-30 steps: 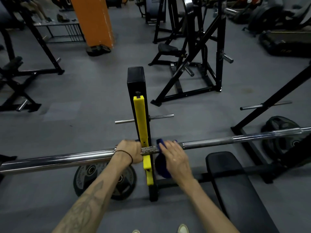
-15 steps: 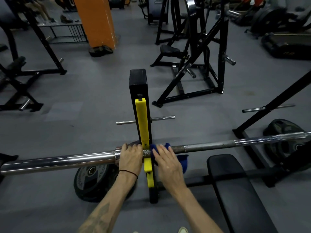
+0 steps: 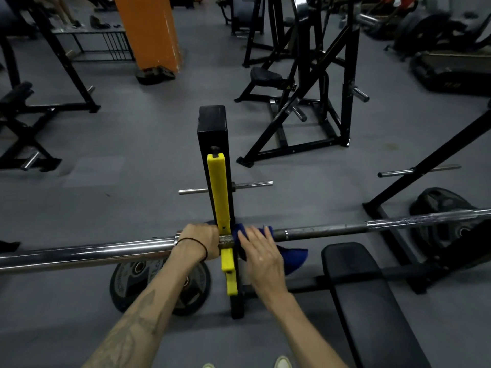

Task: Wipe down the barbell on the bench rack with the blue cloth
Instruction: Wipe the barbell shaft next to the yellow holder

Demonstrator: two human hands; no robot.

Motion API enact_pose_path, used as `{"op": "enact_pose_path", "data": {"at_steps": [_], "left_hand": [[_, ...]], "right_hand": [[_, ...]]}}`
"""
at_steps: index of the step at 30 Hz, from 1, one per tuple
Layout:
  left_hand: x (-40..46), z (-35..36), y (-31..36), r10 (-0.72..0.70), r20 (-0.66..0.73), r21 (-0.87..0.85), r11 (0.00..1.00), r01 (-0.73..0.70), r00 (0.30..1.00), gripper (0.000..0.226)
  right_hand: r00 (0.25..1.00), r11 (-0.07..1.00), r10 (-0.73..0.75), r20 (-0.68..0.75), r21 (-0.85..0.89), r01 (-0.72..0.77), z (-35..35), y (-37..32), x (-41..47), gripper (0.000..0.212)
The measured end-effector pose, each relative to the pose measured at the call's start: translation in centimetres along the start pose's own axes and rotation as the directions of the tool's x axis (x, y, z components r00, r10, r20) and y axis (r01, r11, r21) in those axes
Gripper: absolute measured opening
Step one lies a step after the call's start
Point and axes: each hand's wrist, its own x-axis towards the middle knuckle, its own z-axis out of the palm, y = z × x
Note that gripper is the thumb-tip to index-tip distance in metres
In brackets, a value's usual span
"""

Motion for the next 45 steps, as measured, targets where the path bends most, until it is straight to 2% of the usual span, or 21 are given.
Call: {"op": "enact_pose_path", "data": {"at_steps": [3, 4, 6, 8, 10, 12, 15, 17, 20, 23, 25, 26, 29, 30, 32, 33, 35, 39, 40, 42, 45], "left_hand": [[-0.8, 0.5, 0.3, -0.014, -0.024, 0.066, 0.998, 0.016, 1.000, 0.032], [-1.5, 1.0, 0.5, -0.033, -0.073, 0.079, 0.996, 0.039, 0.997, 0.033], [-3.2, 1.7, 1.1, -0.101, -0.245, -0.025, 0.995, 0.098, 0.964, 0.031], [-5.1, 2.5, 2.2, -0.162, -0.483, -0.228, 0.972, 0.056, 0.860, 0.029], [-6.8, 2.6, 4.3, -0.184, -0.666, -0.362, 0.927, -0.097, 0.723, 0.029], [-7.2, 1.8, 6.2, -0.123, -0.736, -0.377, 0.891, -0.251, 0.666, 0.029], [-5.3, 1.7, 7.5, -0.045, -0.663, -0.398, 0.866, -0.302, 0.747, 0.046], [-4.0, 2.1, 7.8, -0.002, -0.575, -0.398, 0.874, -0.277, 0.818, 0.064], [-3.1, 2.1, 7.9, 0.062, -0.485, -0.334, 0.909, -0.250, 0.873, 0.074], [-2.4, 2.1, 8.5, 0.109, -0.366, -0.189, 0.964, -0.188, 0.924, 0.070], [-1.9, 1.9, 9.0, 0.084, -0.361, -0.147, 0.978, -0.146, 0.929, 0.057], [-1.5, 1.9, 9.3, 0.075, -0.376, -0.124, 0.984, -0.130, 0.924, 0.049], [-0.3, 1.3, 10.0, 0.042, -0.400, -0.132, 0.986, -0.102, 0.916, 0.035], [-0.1, 0.6, 9.9, 0.041, -0.390, -0.126, 0.987, -0.098, 0.920, 0.030], [0.1, -0.9, 9.7, 0.035, -0.258, -0.086, 0.995, -0.058, 0.966, 0.011], [0.5, -1.1, 9.6, 0.028, -0.195, -0.037, 0.999, -0.036, 0.980, 0.015], [1.0, -1.4, 9.5, 0.058, -0.158, -0.028, 0.998, -0.063, 0.986, 0.020], [1.9, -2.7, 9.4, 0.084, -0.081, -0.059, 0.994, -0.089, 0.993, 0.024], [2.0, -2.7, 9.2, 0.096, -0.065, -0.073, 0.992, -0.101, 0.993, 0.025], [2.0, -2.7, 9.0, 0.108, -0.067, -0.104, 0.988, -0.115, 0.992, 0.026], [1.2, -0.9, 9.0, 0.096, -0.178, -0.165, 0.978, -0.126, 0.979, 0.031]], "right_hand": [[1.000, 0.998, 0.006, -0.018, -0.067, -0.007, -1.8, 3.6, -0.5, 0.044], [0.998, 0.996, 0.035, -0.050, -0.077, -0.039, -2.5, 5.0, -0.9, 0.044], [0.986, 0.988, 0.111, -0.121, -0.096, -0.123, -3.9, 6.9, -1.4, 0.042], [0.962, 0.969, 0.203, -0.181, -0.102, -0.223, -3.7, 7.0, -1.6, 0.040], [0.943, 0.956, 0.278, -0.182, -0.045, -0.290, -2.2, 5.0, -1.3, 0.052], [0.973, 0.982, 0.191, -0.127, 0.017, -0.190, -0.5, 2.4, -1.1, 0.048], [1.000, 0.996, -0.015, 0.008, 0.084, 0.015, 0.1, 1.2, -1.3, 0.043], [0.998, 0.999, -0.042, 0.047, 0.031, 0.040, -1.1, 3.2, -1.2, 0.043], [0.999, 0.997, 0.038, -0.036, -0.065, -0.040, -3.2, 6.5, -1.5, 0.048], [0.977, 0.978, 0.169, -0.127, -0.098, -0.182, -3.4, 6.6, -1.9, 0.058], [0.962, 0.966, 0.247, -0.119, -0.049, -0.254, -2.2, 4.4, -1.9, 0.070], [0.969, 0.974, 0.225, -0.102, -0.016, -0.228, -1.6, 3.3, -1.8, 0.066], [0.996, 0.997, 0.074, -0.058, 0.044, -0.071, -1.2, 3.1, -1.5, 0.045], [0.999, 0.999, 0.026, -0.043, 0.025, -0.024, -1.5, 4.0, -1.4, 0.045], [0.998, 0.998, -0.053, -0.036, -0.038, 0.051, -2.5, 6.3, -1.2, 0.054], [0.998, 0.996, -0.062, -0.026, -0.062, 0.060, -3.0, 7.5, -1.2, 0.060], [1.000, 0.996, -0.013, -0.023, -0.089, 0.011, -3.4, 8.6, -1.3, 0.062], [0.986, 0.993, 0.089, -0.144, -0.069, -0.100, -2.2, 7.4, -1.1, 0.034], [0.985, 0.994, 0.083, -0.153, -0.059, -0.093, -2.1, 7.4, -1.1, 0.034], [0.986, 0.995, 0.053, -0.156, -0.072, -0.065, -2.8, 8.1, -1.0, 0.037], [0.985, 0.988, 0.095, -0.146, -0.106, -0.111, -4.0, 9.6, -1.6, 0.057]]}}
